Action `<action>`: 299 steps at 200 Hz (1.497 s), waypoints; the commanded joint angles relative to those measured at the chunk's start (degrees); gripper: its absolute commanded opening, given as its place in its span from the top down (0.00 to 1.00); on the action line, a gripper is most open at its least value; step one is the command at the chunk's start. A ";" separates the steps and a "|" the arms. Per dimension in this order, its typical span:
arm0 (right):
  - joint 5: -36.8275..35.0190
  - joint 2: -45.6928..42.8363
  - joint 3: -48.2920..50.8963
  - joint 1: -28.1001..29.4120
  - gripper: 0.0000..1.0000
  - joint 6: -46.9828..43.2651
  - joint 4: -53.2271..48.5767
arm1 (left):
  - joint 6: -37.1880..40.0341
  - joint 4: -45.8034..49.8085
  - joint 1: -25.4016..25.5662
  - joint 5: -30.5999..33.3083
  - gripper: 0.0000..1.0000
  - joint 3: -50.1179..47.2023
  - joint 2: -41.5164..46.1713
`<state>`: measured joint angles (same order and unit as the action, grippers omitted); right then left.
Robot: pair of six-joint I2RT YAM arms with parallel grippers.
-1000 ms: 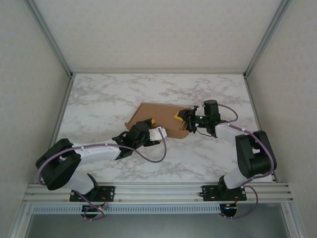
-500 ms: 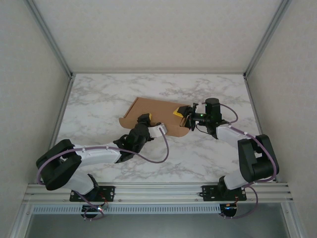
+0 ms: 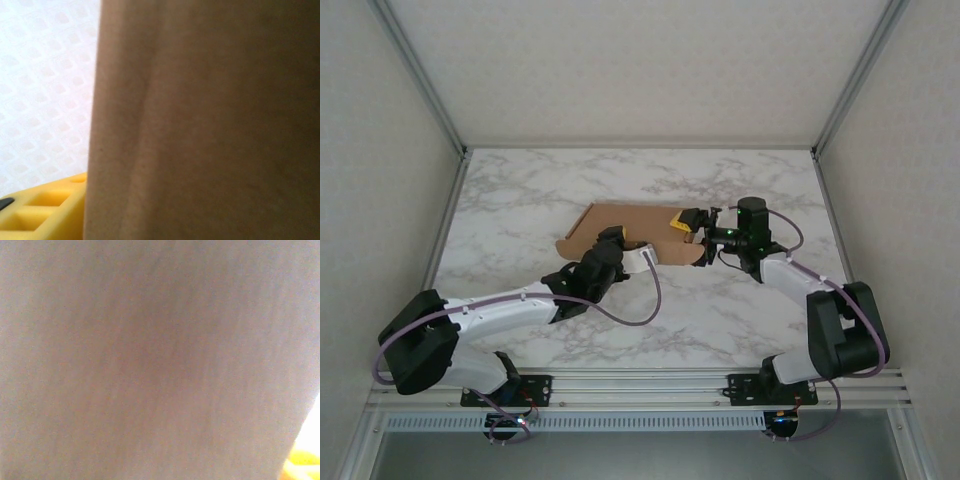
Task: Fold the paper box
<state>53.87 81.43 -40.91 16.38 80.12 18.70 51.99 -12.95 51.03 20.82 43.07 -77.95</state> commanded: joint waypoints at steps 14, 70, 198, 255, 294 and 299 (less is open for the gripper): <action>-1.84 -5.42 0.45 -0.23 0.14 -0.84 -4.83 | -4.81 12.30 -0.23 -1.24 0.56 5.10 1.50; -7.95 -16.95 -0.21 -2.14 0.08 -5.98 -21.22 | -7.95 24.65 -0.39 -3.96 0.60 12.59 1.06; -31.27 -29.43 -19.37 -5.56 0.12 -42.66 -61.33 | -9.88 52.19 -1.19 -19.43 0.60 30.45 -5.71; -26.58 -24.09 -22.29 -5.42 0.16 -48.43 -61.63 | -7.84 61.98 -1.02 -22.39 0.58 35.33 -11.01; -24.31 -21.97 -21.29 -5.32 0.26 -49.62 -59.20 | -7.60 62.41 -1.45 -26.00 0.54 36.96 -15.67; -23.67 -21.64 -21.11 -5.23 0.27 -49.76 -58.85 | -7.60 62.03 -1.61 -26.48 0.53 37.07 -16.09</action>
<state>27.42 58.46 -61.45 11.11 32.56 -41.47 43.51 47.11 49.78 -1.93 77.60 -92.29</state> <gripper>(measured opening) 0.742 0.459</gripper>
